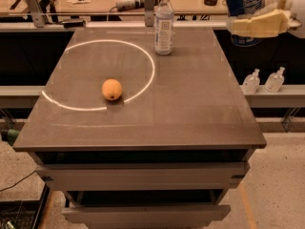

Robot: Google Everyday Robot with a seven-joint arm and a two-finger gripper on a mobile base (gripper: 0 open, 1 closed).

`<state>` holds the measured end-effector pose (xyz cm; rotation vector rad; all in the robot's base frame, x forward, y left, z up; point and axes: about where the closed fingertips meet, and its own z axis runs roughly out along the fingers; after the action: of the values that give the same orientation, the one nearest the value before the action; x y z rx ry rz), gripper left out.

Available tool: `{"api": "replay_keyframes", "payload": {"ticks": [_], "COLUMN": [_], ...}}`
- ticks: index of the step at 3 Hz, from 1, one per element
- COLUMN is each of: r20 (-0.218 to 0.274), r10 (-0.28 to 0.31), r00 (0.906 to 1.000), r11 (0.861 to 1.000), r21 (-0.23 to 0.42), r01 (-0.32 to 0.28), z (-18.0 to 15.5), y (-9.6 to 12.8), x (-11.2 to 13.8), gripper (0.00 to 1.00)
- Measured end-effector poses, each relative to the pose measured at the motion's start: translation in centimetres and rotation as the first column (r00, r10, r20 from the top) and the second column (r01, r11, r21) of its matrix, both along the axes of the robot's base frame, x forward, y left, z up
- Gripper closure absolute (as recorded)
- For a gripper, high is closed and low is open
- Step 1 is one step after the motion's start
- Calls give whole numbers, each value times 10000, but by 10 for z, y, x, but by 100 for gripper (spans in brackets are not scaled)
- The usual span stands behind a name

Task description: Place pepsi can upright

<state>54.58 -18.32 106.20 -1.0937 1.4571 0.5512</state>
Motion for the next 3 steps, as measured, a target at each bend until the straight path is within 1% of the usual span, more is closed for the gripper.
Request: {"api": "replay_keyframes", "payload": {"ticks": [1,2,3], "r20": [-192,-514,-1140], "r10": [-38,-63,-69], "r00": [9998,9987,9935], "r11": [9983,9842,9667], "r21": [574,1766,2535], "r01": [49,153,358], "z": [-8,-32,-71], "y": [6,19,38], "x": [-2,-11,-27], "gripper": [100,100,100]}}
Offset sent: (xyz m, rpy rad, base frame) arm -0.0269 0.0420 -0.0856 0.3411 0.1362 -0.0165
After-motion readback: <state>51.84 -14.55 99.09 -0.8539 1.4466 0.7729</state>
